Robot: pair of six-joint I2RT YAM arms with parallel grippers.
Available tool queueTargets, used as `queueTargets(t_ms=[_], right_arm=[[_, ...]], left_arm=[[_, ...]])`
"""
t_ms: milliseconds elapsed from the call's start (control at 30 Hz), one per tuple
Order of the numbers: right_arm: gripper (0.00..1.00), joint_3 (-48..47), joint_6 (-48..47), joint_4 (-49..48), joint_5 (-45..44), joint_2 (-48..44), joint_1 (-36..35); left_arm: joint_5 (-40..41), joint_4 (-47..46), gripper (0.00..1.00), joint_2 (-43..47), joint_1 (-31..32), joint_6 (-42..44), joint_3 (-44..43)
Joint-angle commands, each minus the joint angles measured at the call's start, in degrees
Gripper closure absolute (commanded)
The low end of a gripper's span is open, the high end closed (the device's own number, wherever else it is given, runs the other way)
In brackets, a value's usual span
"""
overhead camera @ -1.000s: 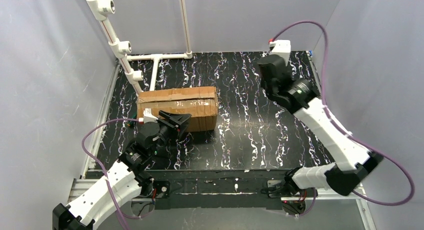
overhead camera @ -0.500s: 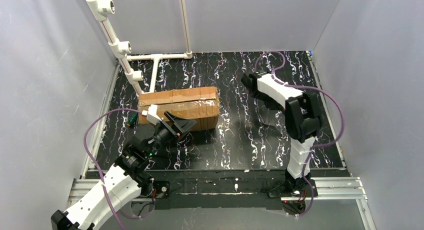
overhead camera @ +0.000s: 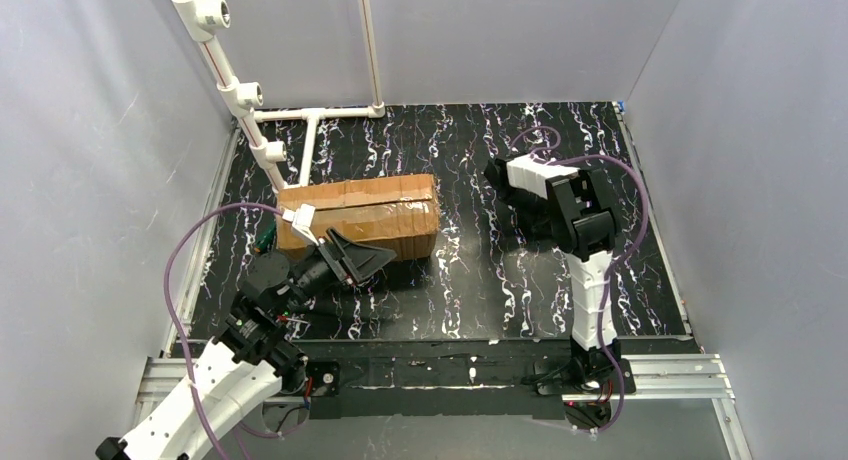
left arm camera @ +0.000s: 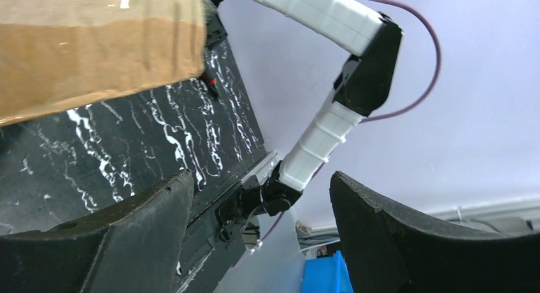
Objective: Unpack the express box
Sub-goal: Place the knife at the center of the board, then open the express box at the center of the board.
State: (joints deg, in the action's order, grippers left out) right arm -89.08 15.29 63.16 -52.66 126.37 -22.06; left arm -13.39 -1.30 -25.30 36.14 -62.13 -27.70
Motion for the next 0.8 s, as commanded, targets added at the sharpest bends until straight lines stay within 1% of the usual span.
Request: queueTargets(t_ms=[0,33,67,100,167,200,233,300,333,367,433,500,567,633,667,700,733,767], right_arm=[[0.33,-0.25,-2.52,-4.87,2.57,-6.14,-0.15],[0.16,-0.75,-2.74,-4.85,2.95,-7.13,-0.17],[0.05,-1.57,-2.87,-4.57,3.64,-8.16,-0.24],[0.02,-2.45,-2.97,-4.2,4.75,-9.59,-0.31],[0.02,-4.97,-3.27,-3.57,6.81,-13.31,-1.7],[0.02,-6.48,-4.03,-3.76,8.66,-15.74,-3.44],[0.02,-8.38,-5.24,-4.59,13.12,-18.09,-5.79],[0.02,-11.47,-9.71,-9.73,22.8,-23.11,-12.66],[0.02,-12.23,-12.6,-13.34,26.9,-25.47,-18.6],[0.02,-12.86,-15.57,-17.15,30.51,-27.48,-22.68],[0.02,-12.96,-20.7,-23.51,35.84,-30.4,-29.17],[0.02,-11.3,-24.29,-29.68,37.49,-33.15,-33.11],[0.02,-8.91,-27.17,-34.73,39.46,-36.13,-35.68],[0.02,-4.58,-32.04,-40.27,45.57,-39.61,-36.67],[0.02,-2.87,-34.33,-42.74,46.57,-40.52,-37.33],[0.02,-2.09,-35.04,-44.64,44.62,-41.07,-37.83],[0.02,-2.94,-34.06,-44.81,42.54,-40.93,-38.02],[0.02,-4.71,-32.65,-44.15,40.37,-40.29,-37.98]], left_arm=[[-7.54,0.93,0.21,2.18,0.21,6.21,-5.32],[-8.78,2.64,0.2,2.66,0.17,9.1,-7.15],[-9.5,5.08,0.19,2.98,0.2,11.85,-9.39],[-9.55,9.04,0.18,3.06,0.22,15.3,-12.51],[-7.06,18.74,0.16,2.43,0.19,21.03,-19.07],[-3.28,24.11,0.16,1.65,0.16,23.28,-22.55],[0.74,31.42,0.17,0.46,0.2,24.25,-25.87],[8.42,41.29,0.17,-2.61,0.16,22.81,-31.88],[11.71,45.14,0.16,-4.29,0.16,21.04,-34.19],[15.7,48.47,0.17,-5.72,0.11,18.12,-35.95],[18.59,51.91,0.17,-7.84,0.19,13.36,-38.04],[19.57,52.72,0.17,-8.86,0.14,9.63,-38.56],[20.4,53.43,0.17,-9.12,0.16,5.72,-38.49],[21.36,55.09,0.17,-9.24,0.18,1.77,-38.53],[22.06,56.07,0.17,-9.36,0.16,-0.73,-38.43],[22.57,57.09,0.17,-9.64,0.14,-3.37,-38.23],[23.02,57.84,0.1,-10.13,0.13,-5.65,-38.11],[23.39,58.58,0.07,-10.95,0.16,-7.41,-37.72]])
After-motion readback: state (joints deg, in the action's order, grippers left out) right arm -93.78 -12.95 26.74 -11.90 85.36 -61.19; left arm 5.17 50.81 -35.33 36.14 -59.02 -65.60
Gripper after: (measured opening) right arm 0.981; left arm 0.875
